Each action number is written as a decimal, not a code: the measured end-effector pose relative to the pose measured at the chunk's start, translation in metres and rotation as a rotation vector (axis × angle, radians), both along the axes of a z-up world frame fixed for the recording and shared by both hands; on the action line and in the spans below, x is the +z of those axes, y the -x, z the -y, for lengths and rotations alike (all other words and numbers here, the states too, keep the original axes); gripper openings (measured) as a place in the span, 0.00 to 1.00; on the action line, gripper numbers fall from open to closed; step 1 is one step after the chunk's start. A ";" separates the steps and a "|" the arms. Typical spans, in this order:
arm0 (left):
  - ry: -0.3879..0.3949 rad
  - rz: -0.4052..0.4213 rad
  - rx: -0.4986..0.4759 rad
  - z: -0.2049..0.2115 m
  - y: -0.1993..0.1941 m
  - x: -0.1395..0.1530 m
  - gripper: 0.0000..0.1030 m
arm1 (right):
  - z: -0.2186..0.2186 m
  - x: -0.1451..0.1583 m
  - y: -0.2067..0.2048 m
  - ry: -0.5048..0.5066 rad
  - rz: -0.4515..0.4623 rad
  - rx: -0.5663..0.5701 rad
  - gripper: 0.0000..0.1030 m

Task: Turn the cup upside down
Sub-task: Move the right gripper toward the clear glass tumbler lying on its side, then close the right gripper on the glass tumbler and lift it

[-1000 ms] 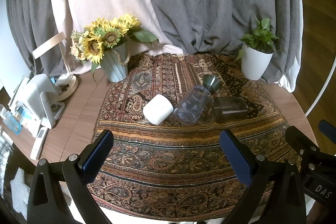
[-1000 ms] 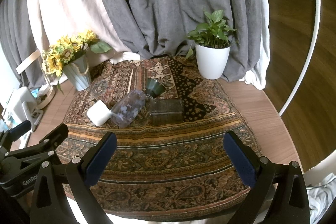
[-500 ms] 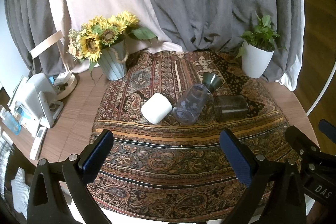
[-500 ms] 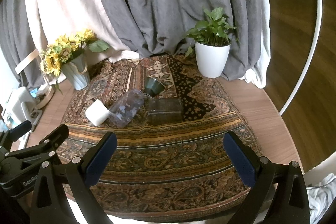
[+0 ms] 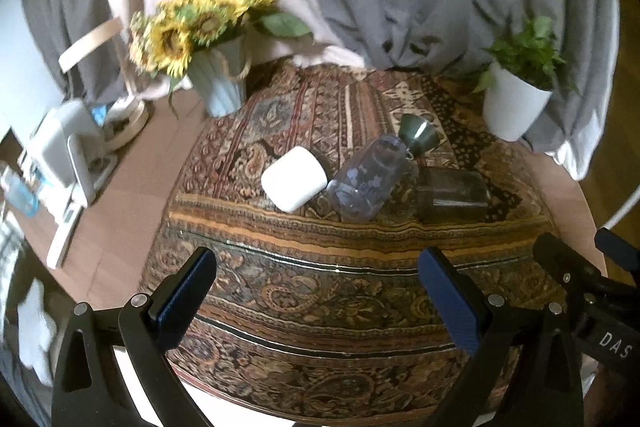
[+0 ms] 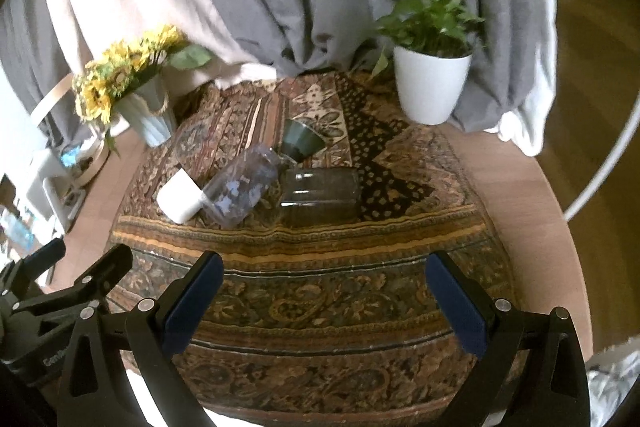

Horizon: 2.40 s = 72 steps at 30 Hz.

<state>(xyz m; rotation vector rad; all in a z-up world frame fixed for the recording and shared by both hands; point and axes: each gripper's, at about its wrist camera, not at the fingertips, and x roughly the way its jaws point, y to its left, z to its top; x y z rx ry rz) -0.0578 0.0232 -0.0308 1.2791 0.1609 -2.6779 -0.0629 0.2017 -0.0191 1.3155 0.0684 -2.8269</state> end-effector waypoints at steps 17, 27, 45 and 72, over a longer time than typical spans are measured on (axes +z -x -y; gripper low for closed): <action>0.035 0.126 0.151 -0.005 0.051 -0.054 1.00 | -0.002 -0.056 0.102 0.014 0.087 0.126 0.99; -0.017 0.180 0.299 -0.010 0.061 -0.083 1.00 | -0.002 -0.071 0.131 -0.052 0.204 0.267 0.99; -0.075 0.306 0.452 -0.038 0.076 -0.122 1.00 | 0.035 -0.111 0.181 -0.426 0.489 0.680 0.97; -0.065 0.256 0.396 -0.013 0.071 -0.110 0.99 | 0.039 -0.117 0.162 -0.329 0.410 0.604 0.72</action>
